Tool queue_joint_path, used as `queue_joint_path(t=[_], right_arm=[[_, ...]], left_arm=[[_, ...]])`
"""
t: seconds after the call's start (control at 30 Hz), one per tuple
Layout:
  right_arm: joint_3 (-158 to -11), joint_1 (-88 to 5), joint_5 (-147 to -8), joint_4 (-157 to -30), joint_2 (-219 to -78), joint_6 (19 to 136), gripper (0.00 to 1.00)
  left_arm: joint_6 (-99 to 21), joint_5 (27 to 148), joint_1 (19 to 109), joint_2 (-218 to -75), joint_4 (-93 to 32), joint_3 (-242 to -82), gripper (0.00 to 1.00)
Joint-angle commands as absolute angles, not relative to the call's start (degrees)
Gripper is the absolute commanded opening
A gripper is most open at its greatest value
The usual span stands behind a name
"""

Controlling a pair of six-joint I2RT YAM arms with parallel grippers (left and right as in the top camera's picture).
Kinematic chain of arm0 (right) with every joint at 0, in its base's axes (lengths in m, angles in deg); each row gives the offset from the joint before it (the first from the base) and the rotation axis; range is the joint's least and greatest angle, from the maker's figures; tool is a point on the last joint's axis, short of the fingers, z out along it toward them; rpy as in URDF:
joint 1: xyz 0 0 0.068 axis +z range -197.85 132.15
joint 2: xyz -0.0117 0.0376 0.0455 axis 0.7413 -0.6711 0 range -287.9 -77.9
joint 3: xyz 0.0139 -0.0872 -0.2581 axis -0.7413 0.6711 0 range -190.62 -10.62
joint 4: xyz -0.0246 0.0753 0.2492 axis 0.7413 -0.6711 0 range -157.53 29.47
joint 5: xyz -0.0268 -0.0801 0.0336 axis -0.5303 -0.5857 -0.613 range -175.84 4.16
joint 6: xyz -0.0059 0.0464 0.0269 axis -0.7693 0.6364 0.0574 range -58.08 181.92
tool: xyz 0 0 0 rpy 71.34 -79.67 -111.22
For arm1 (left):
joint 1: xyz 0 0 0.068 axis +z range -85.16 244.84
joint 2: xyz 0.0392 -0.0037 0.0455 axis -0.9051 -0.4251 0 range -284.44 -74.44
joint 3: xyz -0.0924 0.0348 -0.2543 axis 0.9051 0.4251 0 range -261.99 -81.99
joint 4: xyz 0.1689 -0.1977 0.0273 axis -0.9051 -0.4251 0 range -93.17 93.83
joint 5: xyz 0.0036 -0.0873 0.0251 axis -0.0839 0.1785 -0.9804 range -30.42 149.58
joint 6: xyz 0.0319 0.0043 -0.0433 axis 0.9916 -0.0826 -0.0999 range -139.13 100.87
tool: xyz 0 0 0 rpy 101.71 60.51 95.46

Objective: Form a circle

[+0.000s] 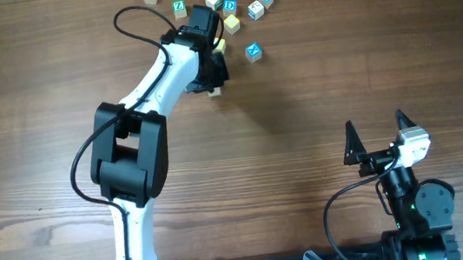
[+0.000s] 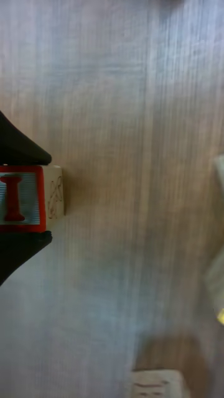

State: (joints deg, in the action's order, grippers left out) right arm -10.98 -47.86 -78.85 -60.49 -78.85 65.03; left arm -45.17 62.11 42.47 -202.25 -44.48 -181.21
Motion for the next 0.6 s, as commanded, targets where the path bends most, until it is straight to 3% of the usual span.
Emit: queue_joint_path(t=[0.0, 0.27, 0.5, 0.53, 0.57], right_arm=[[-10.92, -48.1, -79.86, -60.21, -78.88, 64.51, 1.0], [-10.92, -48.1, -79.86, -60.21, -78.88, 64.51, 1.0], [-10.92, -48.1, -79.86, -60.19, -78.88, 64.51, 1.0], [-10.92, -48.1, -79.86, -60.21, -78.85, 64.51, 1.0], [-10.92, -48.1, -79.86, -60.19, -78.85, 64.51, 1.0]], left_arm=[[-45.09, 66.24, 42.45, -202.75, -48.59, -180.29, 0.17], [-45.09, 66.24, 42.45, -202.75, -51.37, -180.29, 0.2], [-45.11, 66.24, 42.45, -202.75, -51.35, -180.29, 0.33], [-45.11, 66.22, 42.45, -202.75, -51.35, -180.29, 0.4], [-45.09, 66.22, 42.45, -202.75, -51.35, -180.29, 0.42]])
